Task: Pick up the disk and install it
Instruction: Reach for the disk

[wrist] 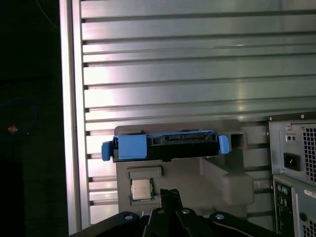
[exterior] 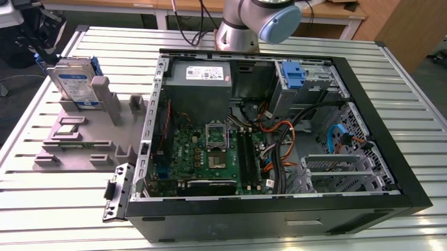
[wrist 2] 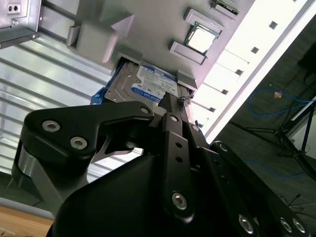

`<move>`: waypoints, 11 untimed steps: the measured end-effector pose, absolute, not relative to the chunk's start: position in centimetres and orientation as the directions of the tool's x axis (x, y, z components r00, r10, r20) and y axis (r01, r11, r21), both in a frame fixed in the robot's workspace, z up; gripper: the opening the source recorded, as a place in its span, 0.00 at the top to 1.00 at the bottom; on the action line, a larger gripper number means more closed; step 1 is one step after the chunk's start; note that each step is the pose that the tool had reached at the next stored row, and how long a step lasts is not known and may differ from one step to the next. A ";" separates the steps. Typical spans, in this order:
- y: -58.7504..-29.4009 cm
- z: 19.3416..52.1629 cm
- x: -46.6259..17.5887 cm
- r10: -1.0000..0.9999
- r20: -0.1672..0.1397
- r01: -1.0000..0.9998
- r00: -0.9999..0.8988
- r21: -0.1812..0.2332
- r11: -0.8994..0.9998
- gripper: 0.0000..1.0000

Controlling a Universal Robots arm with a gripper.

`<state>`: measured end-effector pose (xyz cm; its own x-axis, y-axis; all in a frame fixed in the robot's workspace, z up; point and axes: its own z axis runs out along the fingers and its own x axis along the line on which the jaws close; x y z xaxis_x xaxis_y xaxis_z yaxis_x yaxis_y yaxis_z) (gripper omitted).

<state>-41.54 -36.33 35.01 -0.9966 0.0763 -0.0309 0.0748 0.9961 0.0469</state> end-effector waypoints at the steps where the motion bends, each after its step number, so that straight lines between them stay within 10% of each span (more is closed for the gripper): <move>1: -36.2 35.0 -41.5 0.076 -0.031 0.075 -0.997 0.047 0.996 0.89; 11: -34.1 34.5 -40.5 0.076 -0.031 0.075 -0.997 0.048 0.996 0.89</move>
